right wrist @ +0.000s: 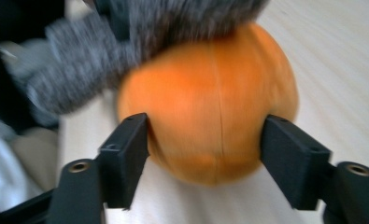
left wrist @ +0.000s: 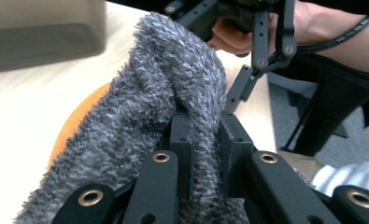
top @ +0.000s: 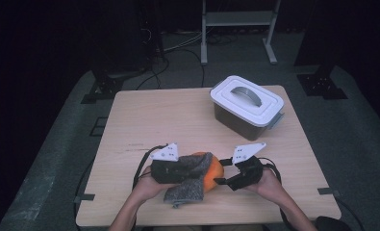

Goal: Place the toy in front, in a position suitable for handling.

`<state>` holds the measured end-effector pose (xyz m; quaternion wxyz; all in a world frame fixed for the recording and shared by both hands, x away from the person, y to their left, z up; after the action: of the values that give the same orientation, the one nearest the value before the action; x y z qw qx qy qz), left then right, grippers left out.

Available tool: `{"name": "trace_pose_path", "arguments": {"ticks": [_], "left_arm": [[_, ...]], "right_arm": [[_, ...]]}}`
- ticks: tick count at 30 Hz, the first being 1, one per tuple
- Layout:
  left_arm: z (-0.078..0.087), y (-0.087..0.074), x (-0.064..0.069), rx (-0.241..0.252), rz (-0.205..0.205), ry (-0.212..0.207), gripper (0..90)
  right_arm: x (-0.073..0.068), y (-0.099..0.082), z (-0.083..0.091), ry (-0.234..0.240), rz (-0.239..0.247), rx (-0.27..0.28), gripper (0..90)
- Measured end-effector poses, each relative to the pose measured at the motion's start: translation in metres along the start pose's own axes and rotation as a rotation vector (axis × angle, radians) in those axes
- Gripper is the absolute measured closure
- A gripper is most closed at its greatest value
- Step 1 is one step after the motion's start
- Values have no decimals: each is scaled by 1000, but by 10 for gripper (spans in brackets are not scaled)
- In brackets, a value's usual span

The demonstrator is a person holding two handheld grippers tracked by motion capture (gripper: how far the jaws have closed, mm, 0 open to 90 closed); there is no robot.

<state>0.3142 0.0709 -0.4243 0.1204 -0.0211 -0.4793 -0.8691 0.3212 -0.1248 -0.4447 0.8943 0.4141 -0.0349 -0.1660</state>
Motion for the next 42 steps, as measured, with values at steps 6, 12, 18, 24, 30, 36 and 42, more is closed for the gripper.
{"name": "trace_pose_path", "arguments": {"ticks": [6, 12, 18, 24, 30, 36, 42], "left_arm": [[-2, 5, 2, 8, -18, 10, 785], [17, -11, -22, -8, 36, 111, 783], [19, -23, -29, -14, 74, 105, 781], [4, -15, -13, -23, 40, 3, 781], [5, -9, -13, -30, 22, 32, 781], [12, -22, -24, -51, 57, 77, 777], [7, -22, -22, -26, 60, 31, 778]], "right_arm": [[-1, -3, -5, -30, -3, 23, 436], [1, -5, -3, -38, 25, 5, 473], [6, -7, 3, 5, -17, 19, 324], [0, -2, -7, -34, -7, 3, 246], [-2, -4, -5, -56, 30, -1, 375], [3, -10, -1, -34, 21, -40, 407], [6, 0, 10, -63, 13, 25, 289]]}}
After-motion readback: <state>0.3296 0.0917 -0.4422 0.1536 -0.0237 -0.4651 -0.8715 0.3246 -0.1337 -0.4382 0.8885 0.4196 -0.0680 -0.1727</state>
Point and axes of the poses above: each handheld gripper's, and its own axes: z roughly backward along the jaws, y roughly out of its top, x roughly to its right, the point moved 5 cm from there along -z, roughly forward along the jaws, and after that the axes turned 5 degrees about -x, right-handed, at the moved point
